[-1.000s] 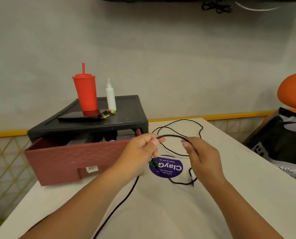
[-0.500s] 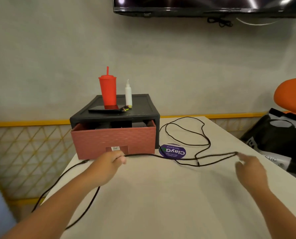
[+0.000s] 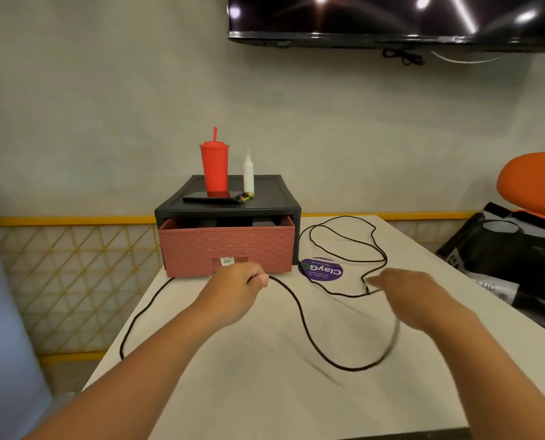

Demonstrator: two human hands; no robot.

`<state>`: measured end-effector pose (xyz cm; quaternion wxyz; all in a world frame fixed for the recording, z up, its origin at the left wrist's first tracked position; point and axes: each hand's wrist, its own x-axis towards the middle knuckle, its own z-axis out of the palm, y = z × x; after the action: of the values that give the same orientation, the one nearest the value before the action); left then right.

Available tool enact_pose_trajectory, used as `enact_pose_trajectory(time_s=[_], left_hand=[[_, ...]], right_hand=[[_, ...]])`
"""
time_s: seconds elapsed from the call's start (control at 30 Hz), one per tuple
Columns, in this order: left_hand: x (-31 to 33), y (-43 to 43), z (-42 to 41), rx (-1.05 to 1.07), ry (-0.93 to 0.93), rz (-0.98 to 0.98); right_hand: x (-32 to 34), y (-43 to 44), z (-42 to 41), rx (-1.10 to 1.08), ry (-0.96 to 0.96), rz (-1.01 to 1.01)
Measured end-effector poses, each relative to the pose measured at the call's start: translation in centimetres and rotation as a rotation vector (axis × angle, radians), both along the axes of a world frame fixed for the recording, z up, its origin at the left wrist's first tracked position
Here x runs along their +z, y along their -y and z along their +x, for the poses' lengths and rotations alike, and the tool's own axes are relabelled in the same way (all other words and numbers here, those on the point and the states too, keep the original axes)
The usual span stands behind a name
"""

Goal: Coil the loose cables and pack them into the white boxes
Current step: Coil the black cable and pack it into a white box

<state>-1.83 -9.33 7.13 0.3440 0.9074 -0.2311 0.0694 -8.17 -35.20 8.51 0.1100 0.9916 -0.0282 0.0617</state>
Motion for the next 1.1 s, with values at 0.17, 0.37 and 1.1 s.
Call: enact_pose_trajectory(time_s=[0.17, 0.37, 1.1], left_hand=[[0.3, 1.8, -1.0, -0.041, 0.0, -0.03], [0.4, 3.4, -2.9, -0.165, 0.025, -0.042], [-2.1, -11.6, -0.2, 0.316, -0.064, -0.266]], right_hand=[[-0.2, -2.6, -0.9, 0.14, 0.149, 0.564], [-2.9, -7.2, -0.4, 0.238, 0.325, 0.715], [-6.9, 9.6, -1.5, -0.802, 0.627, 0.769]])
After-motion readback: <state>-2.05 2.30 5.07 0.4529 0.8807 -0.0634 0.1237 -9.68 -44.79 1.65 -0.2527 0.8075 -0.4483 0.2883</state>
